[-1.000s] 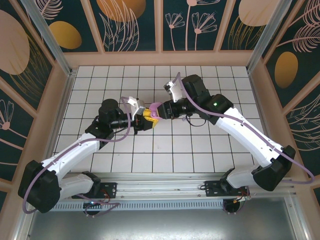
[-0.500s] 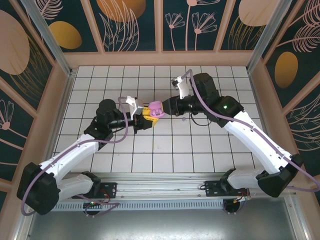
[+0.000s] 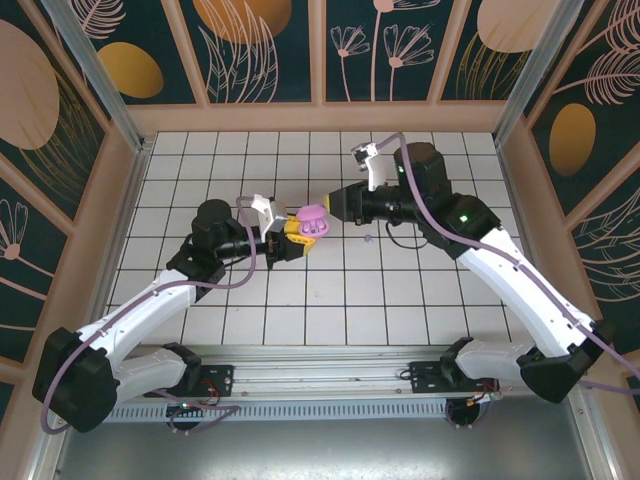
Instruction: Insert the wireless bluetooth earbuds into the charging case
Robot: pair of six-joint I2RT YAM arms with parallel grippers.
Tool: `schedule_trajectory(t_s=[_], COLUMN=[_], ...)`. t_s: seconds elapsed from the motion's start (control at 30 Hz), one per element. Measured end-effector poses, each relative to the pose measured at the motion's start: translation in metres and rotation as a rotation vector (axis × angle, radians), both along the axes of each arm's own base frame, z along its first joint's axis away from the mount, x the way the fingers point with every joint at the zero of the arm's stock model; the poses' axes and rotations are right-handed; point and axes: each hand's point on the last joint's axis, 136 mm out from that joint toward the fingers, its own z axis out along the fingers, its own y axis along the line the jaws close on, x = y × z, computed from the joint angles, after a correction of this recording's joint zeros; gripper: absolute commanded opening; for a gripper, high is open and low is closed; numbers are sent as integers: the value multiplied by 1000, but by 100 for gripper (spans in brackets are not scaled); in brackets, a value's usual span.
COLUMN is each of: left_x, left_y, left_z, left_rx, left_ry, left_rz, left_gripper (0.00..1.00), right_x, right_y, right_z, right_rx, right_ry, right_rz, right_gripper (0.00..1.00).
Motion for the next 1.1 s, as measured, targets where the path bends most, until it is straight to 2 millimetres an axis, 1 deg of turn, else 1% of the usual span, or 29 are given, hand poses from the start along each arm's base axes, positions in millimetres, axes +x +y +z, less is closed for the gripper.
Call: schedule_trajectory(t_s=[0.1, 0.2, 0.27, 0.33, 0.43, 0.57, 0.7, 0.8, 0.83, 0.87, 1.0, 1.1], left_x=[0, -1, -2, -3, -3, -2, 0, 0, 0, 0, 1, 2], left_y=[0, 1, 2, 3, 3, 4, 4, 4, 4, 4, 4, 4], left_z=[-3, -5, -5, -6, -6, -9, -9, -8, -8, -8, -7, -6], left_rx=[9, 20, 23, 28, 31, 42, 46, 46, 46, 45, 45, 45], left_ry=[2, 5, 2, 4, 1, 7, 1, -2, -4, -5, -7, -9], left_rz=[-1, -2, -1, 0, 4, 13, 21, 21, 21, 21, 24, 28], left_gripper=[0, 0, 0, 0, 0, 0, 0, 0, 0, 0, 0, 0], right_x=[13, 22, 23, 21, 17, 11, 0, -8, -10, -11, -14, -13], right_y=[13, 27, 31, 33, 35, 32, 23, 14, 11, 7, -8, -13], right_z=[-17, -28, -33, -34, -33, -37, -42, -41, -39, -38, -33, -38], right_rx=[-21, -33, -35, -31, -23, -26, -41, -43, -41, -36, 17, 58], right_ry=[50, 90, 108, 120, 127, 141, 160, 156, 151, 148, 156, 185], right_rz=[8, 32, 49, 64, 85, 97, 96, 87, 79, 70, 17, -12], right_gripper=[27, 25, 21, 19, 18, 17, 17, 18, 19, 22, 39, 50])
